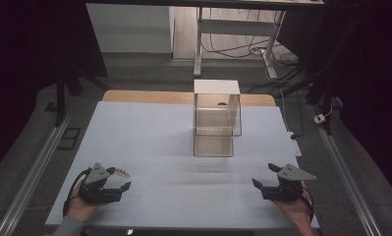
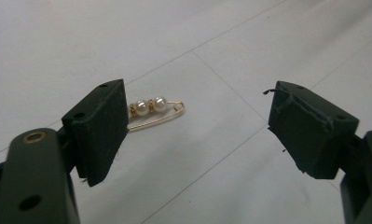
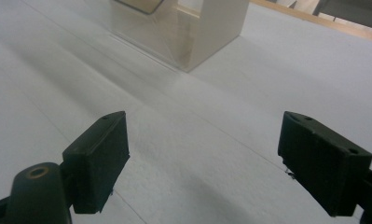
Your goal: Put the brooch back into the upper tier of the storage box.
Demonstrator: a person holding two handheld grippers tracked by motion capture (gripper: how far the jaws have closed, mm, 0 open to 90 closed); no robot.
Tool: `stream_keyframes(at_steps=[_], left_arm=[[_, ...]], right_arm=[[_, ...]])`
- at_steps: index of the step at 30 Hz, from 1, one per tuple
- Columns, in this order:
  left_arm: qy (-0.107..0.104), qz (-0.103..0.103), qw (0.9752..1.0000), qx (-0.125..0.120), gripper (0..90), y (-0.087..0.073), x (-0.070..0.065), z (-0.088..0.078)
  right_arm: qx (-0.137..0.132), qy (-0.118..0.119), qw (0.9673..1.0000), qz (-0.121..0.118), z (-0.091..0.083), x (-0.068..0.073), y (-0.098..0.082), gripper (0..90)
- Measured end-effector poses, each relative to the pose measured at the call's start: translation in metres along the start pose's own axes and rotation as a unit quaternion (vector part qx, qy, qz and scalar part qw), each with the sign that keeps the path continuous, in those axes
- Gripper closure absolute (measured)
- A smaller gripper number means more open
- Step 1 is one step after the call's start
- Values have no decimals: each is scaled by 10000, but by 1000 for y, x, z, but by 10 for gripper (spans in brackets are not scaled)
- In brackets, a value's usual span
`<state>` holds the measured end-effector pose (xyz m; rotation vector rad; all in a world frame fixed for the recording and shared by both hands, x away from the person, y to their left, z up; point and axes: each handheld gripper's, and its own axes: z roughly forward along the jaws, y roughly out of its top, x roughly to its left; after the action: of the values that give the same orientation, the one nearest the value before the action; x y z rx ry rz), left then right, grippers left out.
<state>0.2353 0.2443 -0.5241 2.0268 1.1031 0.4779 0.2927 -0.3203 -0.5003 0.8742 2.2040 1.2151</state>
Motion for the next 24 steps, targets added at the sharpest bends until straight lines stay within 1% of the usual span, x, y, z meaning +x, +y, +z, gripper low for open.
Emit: stream_keyframes(at_steps=[2, 3, 5, 8, 9, 10, 12, 14, 15, 17, 24], left_arm=[[11, -8, 10000, 7, 201, 0, 1, 0], [21, -17, 10000, 12, 201, 0, 1, 0], [28, -14, 10000, 4, 201, 0, 2, 0], [27, -9, 10000, -3, 201, 0, 2, 0], [39, 11, 10000, 0, 201, 1, 1, 0], [31, 16, 10000, 2, 201, 0, 1, 0], [22, 37, 10000, -14, 200, 0, 1, 0], [21, 32, 10000, -24, 200, 0, 1, -1], [24, 27, 10000, -32, 199, 0, 1, -1], [6, 21, 10000, -56, 200, 0, 2, -2], [40, 28, 10000, -60, 200, 0, 3, -3]], right_arm=[[24, 7, 10000, -44, 1, 1, 0, 165], [26, 63, 10000, -59, 2, 2, 0, 167], [58, 58, 9999, -112, 3, 3, -1, 169], [54, 81, 9999, -38, 3, 1, -3, 172], [80, 47, 9999, -42, 2, 1, -4, 173], [68, 74, 9999, -32, 2, 0, -4, 175], [59, 40, 10000, -26, 1, -1, -5, 181], [3, 84, 10000, 39, 1, -2, -5, 183], [20, 79, 10000, 50, 0, -2, -5, 183], [17, 104, 9999, 57, 0, -2, -6, 184], [5, 93, 9999, 64, 1, -2, -7, 186]])
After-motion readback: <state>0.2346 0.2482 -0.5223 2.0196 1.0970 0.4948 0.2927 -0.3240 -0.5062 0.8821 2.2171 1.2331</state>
